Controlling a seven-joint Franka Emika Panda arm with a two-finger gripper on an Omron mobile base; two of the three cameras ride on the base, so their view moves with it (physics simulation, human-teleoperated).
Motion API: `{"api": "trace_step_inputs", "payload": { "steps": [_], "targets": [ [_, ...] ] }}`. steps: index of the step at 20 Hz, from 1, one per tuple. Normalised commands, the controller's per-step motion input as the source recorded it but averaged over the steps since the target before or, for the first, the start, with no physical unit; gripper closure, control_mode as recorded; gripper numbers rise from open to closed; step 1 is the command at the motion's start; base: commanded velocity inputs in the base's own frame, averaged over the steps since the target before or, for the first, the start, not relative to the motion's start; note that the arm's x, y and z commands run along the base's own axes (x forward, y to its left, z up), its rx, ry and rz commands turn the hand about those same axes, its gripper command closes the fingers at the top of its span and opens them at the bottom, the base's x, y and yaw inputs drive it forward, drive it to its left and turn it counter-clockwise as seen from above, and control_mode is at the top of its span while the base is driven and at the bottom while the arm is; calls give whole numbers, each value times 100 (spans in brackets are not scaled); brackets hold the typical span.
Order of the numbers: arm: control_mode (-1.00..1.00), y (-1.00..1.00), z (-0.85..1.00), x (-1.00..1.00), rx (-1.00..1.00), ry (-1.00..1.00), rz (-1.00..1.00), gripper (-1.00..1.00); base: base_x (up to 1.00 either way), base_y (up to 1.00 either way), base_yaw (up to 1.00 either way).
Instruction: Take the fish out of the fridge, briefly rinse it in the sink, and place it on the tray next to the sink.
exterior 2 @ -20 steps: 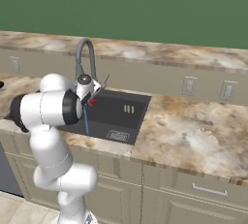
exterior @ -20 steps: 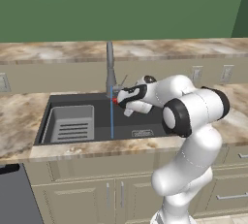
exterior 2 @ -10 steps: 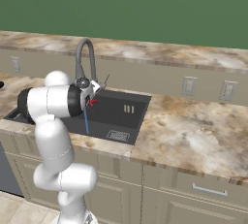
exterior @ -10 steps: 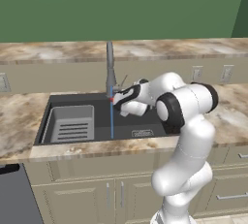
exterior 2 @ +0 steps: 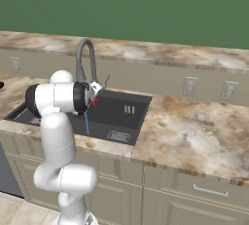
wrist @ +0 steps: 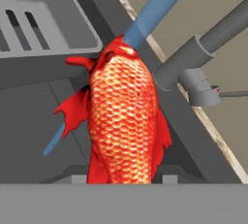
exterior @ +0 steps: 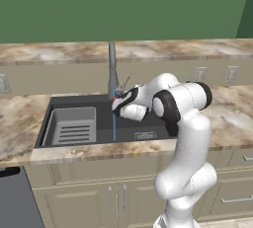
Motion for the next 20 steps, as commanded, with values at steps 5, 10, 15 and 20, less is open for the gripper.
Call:
{"api": "trace_step_inputs", "payload": {
  "steps": [5, 10, 15, 20],
  "targets": [
    [-100, 0, -14, 40, 0, -3, -8, 100, 0, 0, 0],
    [-100, 5, 0, 11, 0, 0, -2, 100, 0, 0, 0],
    [-100, 16, 0, -2, 0, 0, 2, 100, 0, 0, 0],
    [-100, 39, 0, -1, 0, 0, 2, 100, 0, 0, 0]
  ]
}}
